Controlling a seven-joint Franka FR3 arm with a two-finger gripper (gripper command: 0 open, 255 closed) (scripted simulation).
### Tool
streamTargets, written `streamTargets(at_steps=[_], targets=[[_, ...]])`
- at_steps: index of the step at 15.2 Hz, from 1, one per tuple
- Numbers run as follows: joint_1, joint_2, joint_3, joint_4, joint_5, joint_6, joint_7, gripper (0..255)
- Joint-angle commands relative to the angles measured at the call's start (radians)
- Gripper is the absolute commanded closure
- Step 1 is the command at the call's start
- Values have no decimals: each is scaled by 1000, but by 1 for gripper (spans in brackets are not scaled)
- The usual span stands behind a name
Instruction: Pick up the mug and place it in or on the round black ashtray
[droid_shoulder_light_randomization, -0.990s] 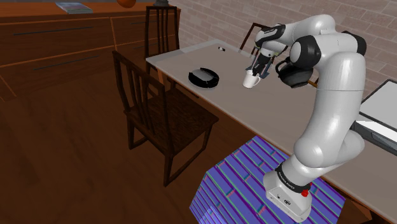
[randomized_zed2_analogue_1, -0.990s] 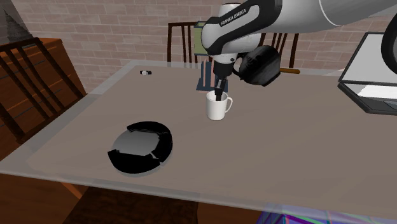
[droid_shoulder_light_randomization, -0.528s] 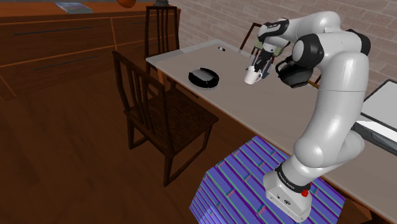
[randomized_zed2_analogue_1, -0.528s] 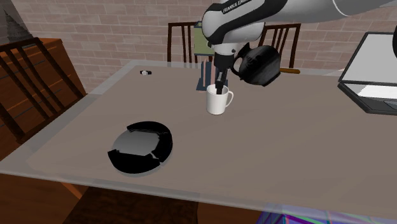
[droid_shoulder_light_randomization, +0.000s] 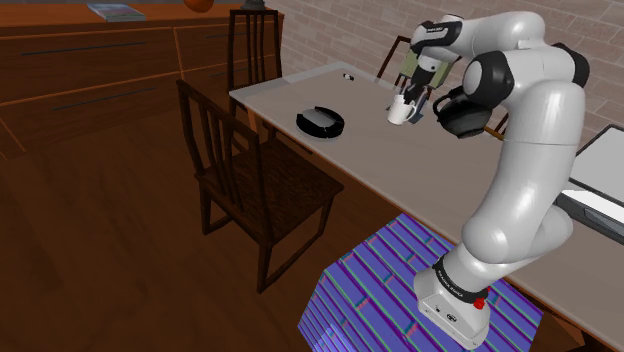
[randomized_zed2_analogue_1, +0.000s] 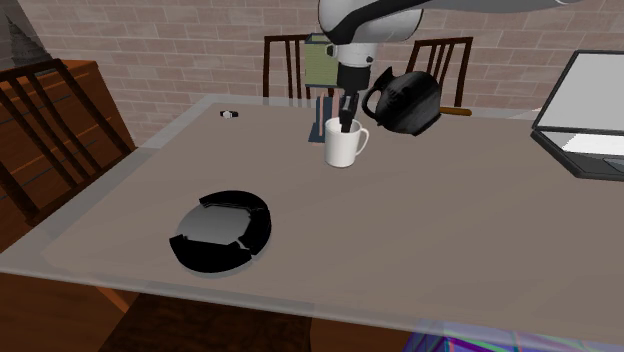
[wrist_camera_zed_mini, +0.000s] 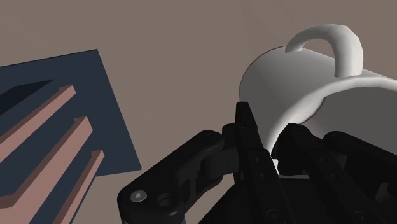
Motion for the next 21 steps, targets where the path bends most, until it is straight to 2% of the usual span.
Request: streamTargets(at_steps=[1, 8, 15, 21], targets=[[-2, -4, -2, 23, -3, -27, 4, 255], [-11, -12, -6, 107, -10, -116, 16, 255], [98, -21, 25, 115, -27, -117, 157, 255], [176, 14, 55, 188, -30, -143, 277, 255]])
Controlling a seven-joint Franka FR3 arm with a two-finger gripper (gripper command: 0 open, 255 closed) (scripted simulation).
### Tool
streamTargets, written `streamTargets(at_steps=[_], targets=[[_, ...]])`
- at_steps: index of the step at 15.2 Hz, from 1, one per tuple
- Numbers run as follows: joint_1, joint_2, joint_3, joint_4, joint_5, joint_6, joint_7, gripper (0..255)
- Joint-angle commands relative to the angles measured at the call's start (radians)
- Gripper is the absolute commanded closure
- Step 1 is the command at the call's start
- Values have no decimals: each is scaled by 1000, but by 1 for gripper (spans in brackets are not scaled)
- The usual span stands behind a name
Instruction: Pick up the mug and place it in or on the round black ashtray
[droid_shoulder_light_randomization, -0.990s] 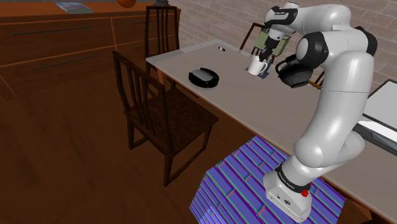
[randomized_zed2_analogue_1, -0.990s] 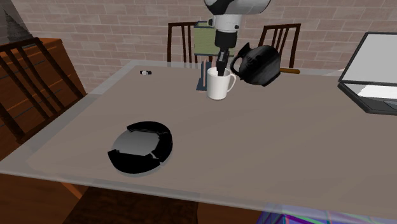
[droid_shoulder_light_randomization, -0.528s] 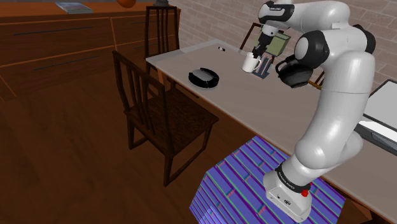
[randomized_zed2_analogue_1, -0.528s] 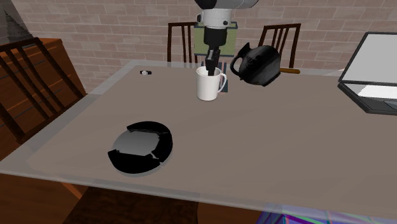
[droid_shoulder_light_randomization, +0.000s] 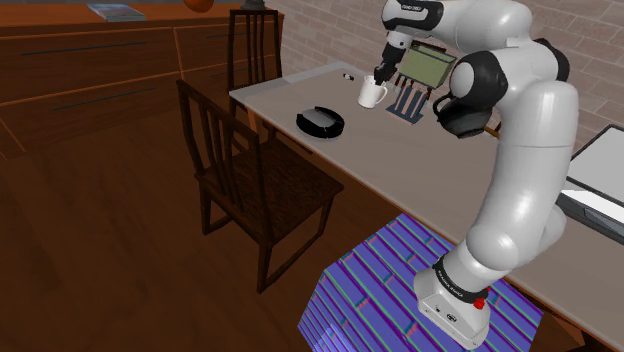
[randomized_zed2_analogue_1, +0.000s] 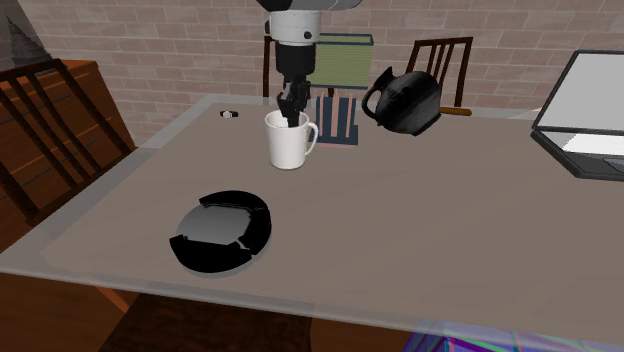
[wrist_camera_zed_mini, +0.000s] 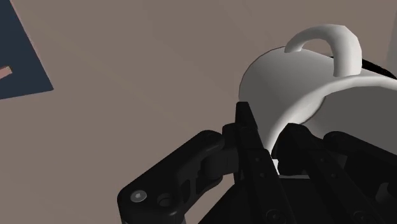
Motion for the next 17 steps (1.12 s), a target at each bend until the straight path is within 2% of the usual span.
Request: streamTargets(at_steps=[1, 7, 11, 17], targets=[[25, 18, 11, 38, 0, -16, 44, 255], [81, 110, 43, 205, 7, -80, 163, 255], [100, 223, 67, 409, 19, -162, 247, 255], [125, 189, 62, 266, 15, -57, 232, 255]])
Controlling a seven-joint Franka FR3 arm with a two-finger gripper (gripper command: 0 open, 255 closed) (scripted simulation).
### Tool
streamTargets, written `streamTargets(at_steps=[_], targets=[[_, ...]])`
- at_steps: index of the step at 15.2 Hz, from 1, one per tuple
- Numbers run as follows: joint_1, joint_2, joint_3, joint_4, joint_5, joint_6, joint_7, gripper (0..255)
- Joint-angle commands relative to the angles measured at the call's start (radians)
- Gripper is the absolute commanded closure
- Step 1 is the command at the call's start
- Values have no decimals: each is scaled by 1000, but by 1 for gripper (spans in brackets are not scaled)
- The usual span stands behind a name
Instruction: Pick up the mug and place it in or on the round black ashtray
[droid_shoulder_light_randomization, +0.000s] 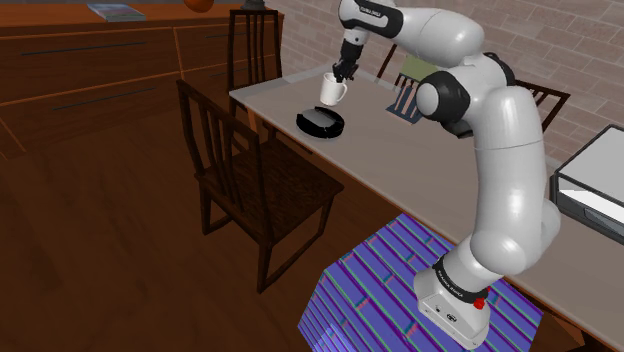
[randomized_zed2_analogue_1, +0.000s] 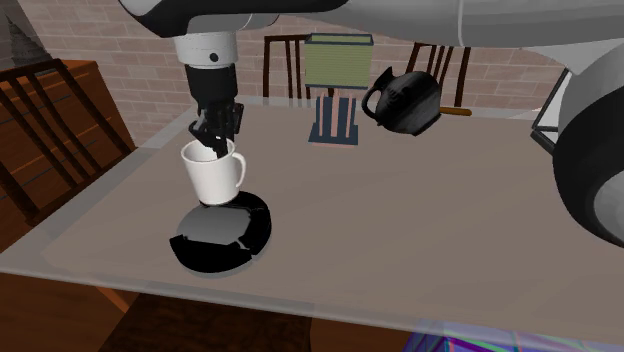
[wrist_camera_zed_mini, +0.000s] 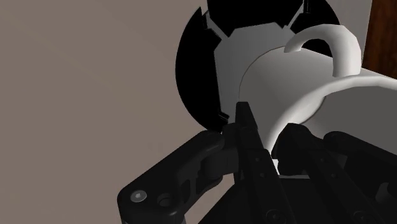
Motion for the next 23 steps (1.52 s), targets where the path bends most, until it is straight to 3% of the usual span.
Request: streamTargets(at_steps=[1, 11, 20, 21, 23], targets=[[8, -14, -2, -52, -1, 37, -6, 255], [28, -18, 0, -196, 4, 174, -25, 255], [28, -18, 0, -202, 4, 180, -25, 255], [28, -18, 0, -202, 4, 180, -25, 0], [28, -17, 0, -202, 4, 180, -25, 0]])
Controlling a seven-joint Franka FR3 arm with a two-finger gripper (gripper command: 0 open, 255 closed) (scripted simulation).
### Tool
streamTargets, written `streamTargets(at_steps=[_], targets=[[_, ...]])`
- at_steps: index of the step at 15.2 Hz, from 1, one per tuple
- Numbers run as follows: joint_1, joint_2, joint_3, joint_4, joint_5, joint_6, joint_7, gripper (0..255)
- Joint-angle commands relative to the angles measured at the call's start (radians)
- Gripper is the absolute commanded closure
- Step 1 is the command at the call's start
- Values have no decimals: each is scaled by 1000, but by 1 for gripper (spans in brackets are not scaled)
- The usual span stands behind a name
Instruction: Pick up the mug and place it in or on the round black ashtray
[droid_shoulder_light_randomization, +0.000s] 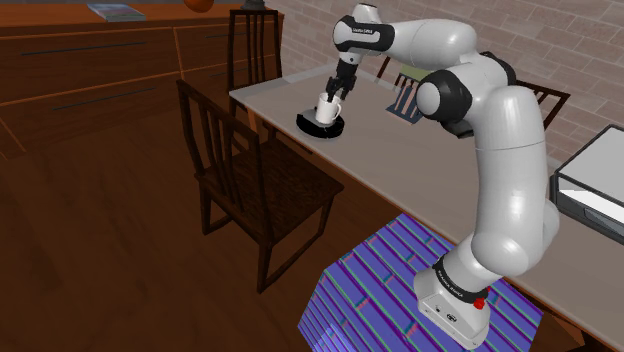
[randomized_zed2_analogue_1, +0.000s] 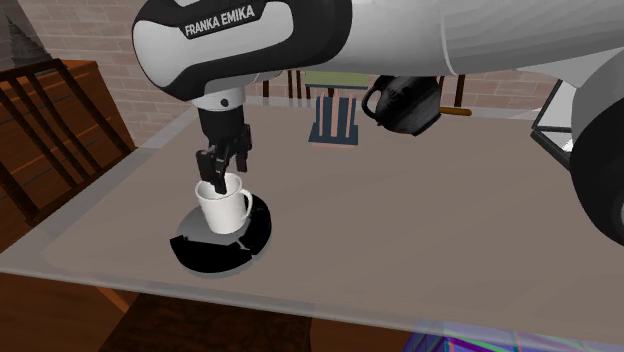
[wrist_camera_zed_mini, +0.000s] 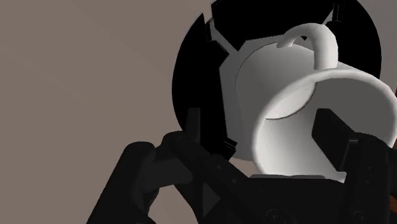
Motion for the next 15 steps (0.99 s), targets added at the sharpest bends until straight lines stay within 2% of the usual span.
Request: streamTargets(at_steps=[1, 3, 7, 15], targets=[[0, 0, 0, 0, 0, 0, 0, 0], [0, 0, 0, 0, 0, 0, 0, 0], [-19, -5, -3, 122, -6, -123, 12, 0], [-19, -5, -3, 122, -6, -123, 12, 0]])
